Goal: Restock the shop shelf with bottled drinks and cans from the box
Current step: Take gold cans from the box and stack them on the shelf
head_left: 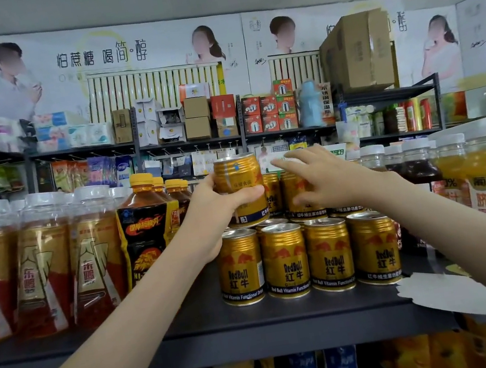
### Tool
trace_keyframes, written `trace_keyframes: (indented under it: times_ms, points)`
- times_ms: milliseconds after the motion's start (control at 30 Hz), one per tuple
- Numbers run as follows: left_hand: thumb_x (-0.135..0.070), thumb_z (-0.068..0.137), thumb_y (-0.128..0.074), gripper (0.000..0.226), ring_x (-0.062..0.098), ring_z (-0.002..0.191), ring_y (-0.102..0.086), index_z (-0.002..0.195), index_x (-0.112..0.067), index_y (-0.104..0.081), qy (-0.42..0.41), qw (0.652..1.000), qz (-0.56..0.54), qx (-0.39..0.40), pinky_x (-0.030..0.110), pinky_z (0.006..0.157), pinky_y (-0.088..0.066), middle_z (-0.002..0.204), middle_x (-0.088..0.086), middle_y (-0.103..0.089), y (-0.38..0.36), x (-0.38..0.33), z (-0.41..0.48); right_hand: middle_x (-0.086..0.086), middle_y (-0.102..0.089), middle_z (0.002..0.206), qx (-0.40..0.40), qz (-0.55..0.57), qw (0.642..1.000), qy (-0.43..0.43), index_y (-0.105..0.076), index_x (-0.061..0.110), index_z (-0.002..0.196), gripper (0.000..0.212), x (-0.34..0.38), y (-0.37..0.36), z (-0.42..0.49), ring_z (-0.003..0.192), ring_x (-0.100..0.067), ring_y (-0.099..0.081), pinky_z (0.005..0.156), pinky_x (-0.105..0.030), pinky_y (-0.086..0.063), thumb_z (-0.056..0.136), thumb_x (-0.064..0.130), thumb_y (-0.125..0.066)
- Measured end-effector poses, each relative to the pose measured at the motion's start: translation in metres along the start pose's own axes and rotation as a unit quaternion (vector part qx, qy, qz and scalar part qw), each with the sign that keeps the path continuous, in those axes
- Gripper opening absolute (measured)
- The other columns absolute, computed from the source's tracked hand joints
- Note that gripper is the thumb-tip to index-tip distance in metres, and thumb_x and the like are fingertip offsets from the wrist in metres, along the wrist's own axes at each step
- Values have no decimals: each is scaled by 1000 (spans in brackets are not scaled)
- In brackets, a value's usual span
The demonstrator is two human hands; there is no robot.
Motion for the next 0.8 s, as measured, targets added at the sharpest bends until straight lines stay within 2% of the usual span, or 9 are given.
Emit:
trace_keyframes:
  times_ms: [100, 167, 233, 367, 467, 567, 633, 700, 800]
  points:
    - [-17, 72, -80, 48, 16, 102, -65, 116, -18, -61, -7, 1000, 25, 14, 41, 96, -49, 107, -1, -70, -6, -2, 4, 7, -31, 151, -76, 272, 959, 20, -21, 38, 148, 65, 17, 24, 3, 138, -11, -26, 109, -30, -23, 93, 31, -57]
    - [-14, 72, -79, 47, 20, 104, -65, 115, -17, -60, -10, 999, 23, 25, 44, 99, -48, 108, 2, -70, -6, -2, 7, 14, -37, 144, -42, 404, 913, 34, -28, 42, 144, 61, 30, 32, 4, 130, -5, -36, 103, -24, -32, 93, 28, -58]
    - [-9, 73, -77, 45, 22, 105, -65, 115, -15, -60, -16, 998, 26, 49, 45, 100, -46, 109, 6, -70, -6, -2, 8, 14, -42, 139, 6, 445, 895, 40, -34, 41, 140, 57, 38, 31, 3, 122, -4, -44, 98, -22, -39, 91, 29, -61]
    - [-11, 72, -78, 51, 20, 104, -66, 120, -13, -59, -12, 993, 55, 100, 42, 100, -47, 111, 6, -70, -8, 2, 10, 9, -55, 125, 23, 450, 893, -2, -49, 36, 132, 53, 35, 22, 11, 108, -10, -57, 94, -32, -48, 83, 36, -69]
    - [-12, 79, -74, 42, 9, 97, -67, 117, -20, -58, -14, 992, 79, 102, 29, 90, -50, 107, -3, -70, -7, 6, 9, 6, -62, 113, 11, 459, 887, -49, -60, 29, 123, 48, 31, 11, 18, 101, -13, -61, 93, -36, -51, 78, 38, -74]
    - [-18, 85, -70, 57, 1, 95, -58, 135, -21, -43, -41, 974, 214, 62, 14, 75, -43, 113, -13, -59, -1, 6, 8, 3, -66, 103, -66, 385, 914, -105, -64, 21, 116, 46, 30, 4, 24, 94, -14, -62, 86, -31, -52, 76, 40, -75]
    - [-26, 88, -67, 66, 13, 114, -54, 144, -20, -34, -50, 945, 319, 43, 18, 85, -42, 133, -1, -52, 3, 11, 6, -2, -67, 99, -102, 315, 935, -125, -65, 15, 114, 46, 30, 0, 27, 87, -15, -61, 75, -26, -50, 77, 42, -74]
    - [-34, 90, -63, 65, 18, 124, -50, 146, -21, -33, -66, 920, 385, 36, 24, 91, -40, 140, 3, -49, 5, 19, 3, -6, -64, 103, -105, 255, 953, -125, -62, 12, 116, 52, 33, -6, 32, 85, -15, -56, 71, -25, -46, 78, 45, -72]
    - [-39, 96, -51, 42, 12, 118, -53, 134, -21, -48, -128, 906, 402, 33, 21, 92, -41, 128, -1, -58, 8, 28, -6, -12, -48, 127, -69, 191, 971, -127, -53, 9, 125, 65, 34, -16, 39, 104, -18, -47, 85, -28, -41, 80, 53, -66]
Point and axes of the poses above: each hand's wrist, its own z-axis towards the middle knuckle, its own y-axis out of the back of the hand, x = y × z, the point moved 5 cm from there along z, towards the middle knuckle
